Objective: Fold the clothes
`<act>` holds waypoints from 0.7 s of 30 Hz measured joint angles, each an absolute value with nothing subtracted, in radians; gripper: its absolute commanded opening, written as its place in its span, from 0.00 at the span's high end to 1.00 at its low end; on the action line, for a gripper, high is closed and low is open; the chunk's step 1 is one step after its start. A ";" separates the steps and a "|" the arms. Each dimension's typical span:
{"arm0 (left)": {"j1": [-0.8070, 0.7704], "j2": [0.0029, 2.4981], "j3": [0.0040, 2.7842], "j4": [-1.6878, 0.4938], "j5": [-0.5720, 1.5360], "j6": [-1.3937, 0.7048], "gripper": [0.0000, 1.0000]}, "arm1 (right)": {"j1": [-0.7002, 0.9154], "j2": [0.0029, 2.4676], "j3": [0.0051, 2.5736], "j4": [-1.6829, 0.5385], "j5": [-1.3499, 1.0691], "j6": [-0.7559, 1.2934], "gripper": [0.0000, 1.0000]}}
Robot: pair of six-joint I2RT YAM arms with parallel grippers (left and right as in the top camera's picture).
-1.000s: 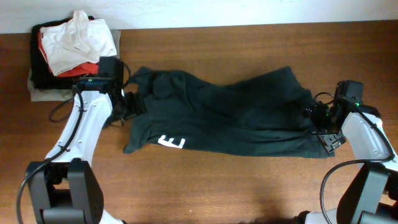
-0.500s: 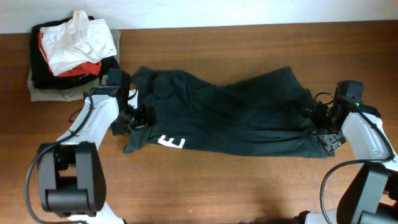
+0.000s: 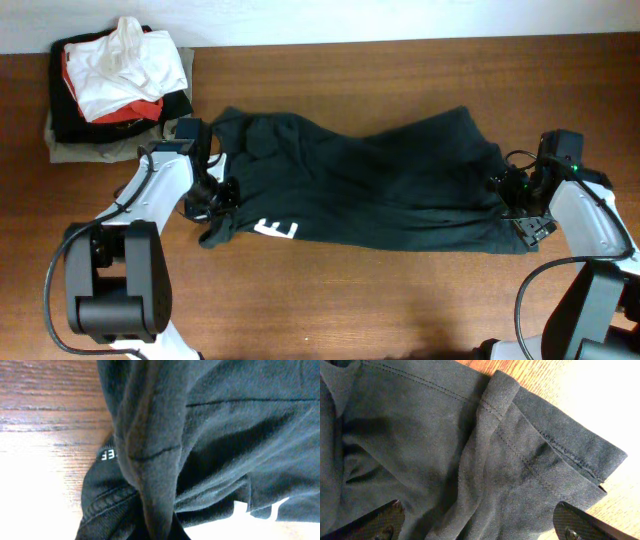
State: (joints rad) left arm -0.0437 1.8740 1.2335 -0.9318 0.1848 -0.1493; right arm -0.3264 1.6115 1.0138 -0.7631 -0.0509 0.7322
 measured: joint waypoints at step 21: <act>-0.044 1.605 1.232 -1.172 0.017 -0.295 0.99 | -0.326 1.612 1.014 -0.767 -0.050 0.671 0.01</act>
State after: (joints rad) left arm -0.0437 1.6051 1.2320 -1.1725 0.0170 -0.2947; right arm -0.3264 1.6115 1.0138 -0.7673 -0.0498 0.6708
